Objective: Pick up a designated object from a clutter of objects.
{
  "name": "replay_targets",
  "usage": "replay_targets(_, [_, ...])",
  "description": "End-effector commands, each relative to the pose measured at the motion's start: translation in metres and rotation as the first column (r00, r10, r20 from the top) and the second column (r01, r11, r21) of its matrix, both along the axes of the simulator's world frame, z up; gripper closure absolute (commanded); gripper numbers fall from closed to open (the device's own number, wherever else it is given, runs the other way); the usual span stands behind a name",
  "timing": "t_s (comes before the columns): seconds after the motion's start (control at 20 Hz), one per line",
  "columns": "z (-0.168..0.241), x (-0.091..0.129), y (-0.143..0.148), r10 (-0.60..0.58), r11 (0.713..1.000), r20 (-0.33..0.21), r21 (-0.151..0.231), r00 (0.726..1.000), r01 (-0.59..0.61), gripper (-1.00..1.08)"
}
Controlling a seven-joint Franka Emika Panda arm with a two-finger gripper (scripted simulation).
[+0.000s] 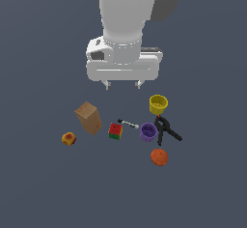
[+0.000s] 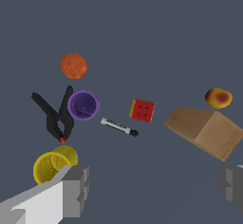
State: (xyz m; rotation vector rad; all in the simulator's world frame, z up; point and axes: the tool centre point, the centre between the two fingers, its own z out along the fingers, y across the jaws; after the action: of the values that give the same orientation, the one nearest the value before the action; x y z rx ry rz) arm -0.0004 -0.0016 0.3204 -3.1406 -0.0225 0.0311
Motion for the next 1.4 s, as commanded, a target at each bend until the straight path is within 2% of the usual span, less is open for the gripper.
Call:
replay_targets(0.0, [0.000,0.000,0.000,0.000,1.000,0.000,0.000,1.000,0.000,-0.92])
replay_targets(0.4, [-0.012,-0.002,0.006,0.018,1.000,-0.022,0.023,1.000,-0.017,-0.92])
replay_targets(0.75, [-0.013,0.001,0.008,0.005,1.000,-0.022,0.022,1.000,-0.004,-0.92])
replay_targets(1.35, [-0.034,0.028,0.024,-0.130,0.991,-0.019,0.017,0.991,0.131,-0.92])
